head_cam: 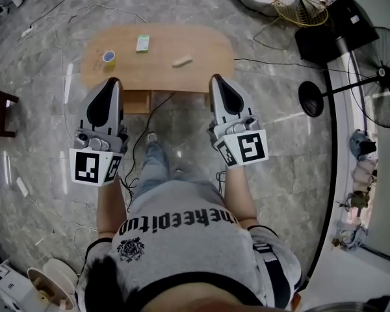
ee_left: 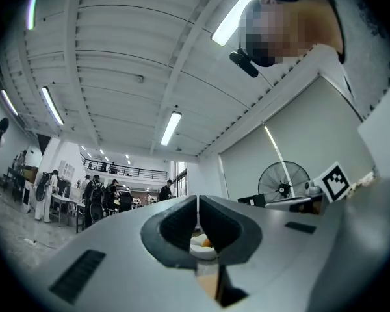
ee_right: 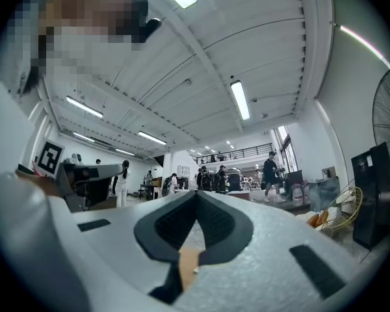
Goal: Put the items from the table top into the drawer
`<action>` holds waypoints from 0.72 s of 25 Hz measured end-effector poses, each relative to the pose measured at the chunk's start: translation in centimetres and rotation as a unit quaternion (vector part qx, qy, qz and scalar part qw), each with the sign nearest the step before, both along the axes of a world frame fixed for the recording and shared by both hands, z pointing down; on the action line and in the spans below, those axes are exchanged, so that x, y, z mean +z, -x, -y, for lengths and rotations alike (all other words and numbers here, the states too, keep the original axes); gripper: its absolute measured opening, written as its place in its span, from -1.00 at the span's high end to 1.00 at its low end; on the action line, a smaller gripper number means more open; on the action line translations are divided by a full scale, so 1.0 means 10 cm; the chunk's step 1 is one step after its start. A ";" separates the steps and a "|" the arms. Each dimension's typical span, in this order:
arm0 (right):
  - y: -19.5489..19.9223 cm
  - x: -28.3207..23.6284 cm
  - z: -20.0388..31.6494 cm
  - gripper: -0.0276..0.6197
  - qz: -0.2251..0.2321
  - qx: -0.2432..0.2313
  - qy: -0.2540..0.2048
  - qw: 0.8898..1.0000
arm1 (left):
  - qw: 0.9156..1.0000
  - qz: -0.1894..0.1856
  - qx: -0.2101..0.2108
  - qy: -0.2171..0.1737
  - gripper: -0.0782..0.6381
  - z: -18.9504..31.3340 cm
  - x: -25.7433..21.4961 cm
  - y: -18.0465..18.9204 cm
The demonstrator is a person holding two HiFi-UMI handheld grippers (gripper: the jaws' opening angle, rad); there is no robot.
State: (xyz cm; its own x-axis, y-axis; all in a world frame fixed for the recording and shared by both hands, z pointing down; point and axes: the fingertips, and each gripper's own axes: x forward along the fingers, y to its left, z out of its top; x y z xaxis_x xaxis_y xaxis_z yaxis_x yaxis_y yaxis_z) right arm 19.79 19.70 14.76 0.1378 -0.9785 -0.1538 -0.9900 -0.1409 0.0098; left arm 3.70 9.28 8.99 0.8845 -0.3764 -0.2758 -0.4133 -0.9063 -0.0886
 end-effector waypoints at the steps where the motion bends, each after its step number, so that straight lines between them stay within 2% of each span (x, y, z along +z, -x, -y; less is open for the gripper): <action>1: -0.04 0.00 0.10 0.91 0.000 0.002 0.000 1.000 | 1.000 0.001 0.002 -0.001 0.74 0.10 0.00 -0.05; 6: -0.27 -0.04 0.64 0.91 0.004 0.015 -0.001 1.000 | 1.000 0.007 0.013 0.000 0.74 0.66 -0.01 -0.28; 18: -0.57 -0.05 1.87 0.91 0.007 0.048 0.000 0.999 | 0.999 0.005 0.039 0.001 0.74 2.00 -0.02 -0.59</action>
State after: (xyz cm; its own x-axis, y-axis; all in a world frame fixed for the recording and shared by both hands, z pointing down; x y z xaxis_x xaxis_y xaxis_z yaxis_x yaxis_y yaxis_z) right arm 25.44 0.96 14.27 0.2336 -0.9606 -0.1504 -0.9718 -0.2358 -0.0032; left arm 9.60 -10.72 8.75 0.9137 -0.3067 -0.2667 -0.3405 -0.9359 -0.0903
